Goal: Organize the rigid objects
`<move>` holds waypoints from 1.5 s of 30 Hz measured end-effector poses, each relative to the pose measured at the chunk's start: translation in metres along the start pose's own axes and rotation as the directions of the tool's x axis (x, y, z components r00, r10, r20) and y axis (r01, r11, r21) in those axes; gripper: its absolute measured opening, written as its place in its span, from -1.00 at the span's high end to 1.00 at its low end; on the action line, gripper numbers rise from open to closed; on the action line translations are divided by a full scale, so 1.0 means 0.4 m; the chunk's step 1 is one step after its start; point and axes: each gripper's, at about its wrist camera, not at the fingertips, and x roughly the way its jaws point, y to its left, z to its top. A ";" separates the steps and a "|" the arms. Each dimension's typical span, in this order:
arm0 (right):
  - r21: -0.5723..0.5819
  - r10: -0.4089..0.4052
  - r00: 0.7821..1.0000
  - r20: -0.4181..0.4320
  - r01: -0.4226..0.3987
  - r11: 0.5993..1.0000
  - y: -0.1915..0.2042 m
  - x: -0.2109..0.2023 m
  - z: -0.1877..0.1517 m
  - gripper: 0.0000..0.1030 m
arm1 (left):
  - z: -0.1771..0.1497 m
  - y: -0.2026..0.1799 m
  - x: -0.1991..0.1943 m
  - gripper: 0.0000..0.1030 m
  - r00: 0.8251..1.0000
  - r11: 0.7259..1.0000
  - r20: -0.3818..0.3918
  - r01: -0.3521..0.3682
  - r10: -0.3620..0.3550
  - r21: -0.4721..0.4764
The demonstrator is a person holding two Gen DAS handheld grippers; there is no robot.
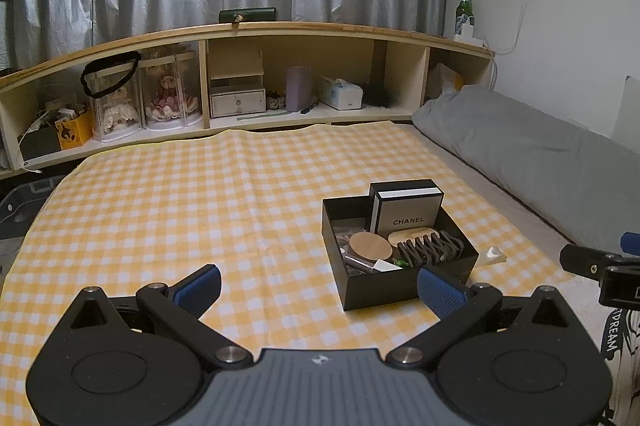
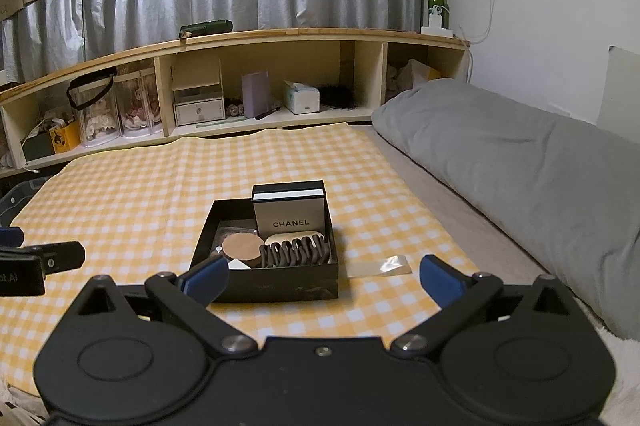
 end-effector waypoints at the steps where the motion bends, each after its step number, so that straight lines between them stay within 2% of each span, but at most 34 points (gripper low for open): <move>1: 0.001 0.000 1.000 0.000 0.000 1.000 -0.001 0.000 0.000 -1.00 | 0.000 0.000 0.000 -1.00 1.000 1.000 0.000 -0.001 0.001 0.000; 45: 0.012 -0.001 1.000 -0.007 0.001 1.000 -0.002 0.002 -0.003 -1.00 | -0.006 0.001 0.000 -1.00 1.000 1.000 -0.001 0.002 -0.002 0.006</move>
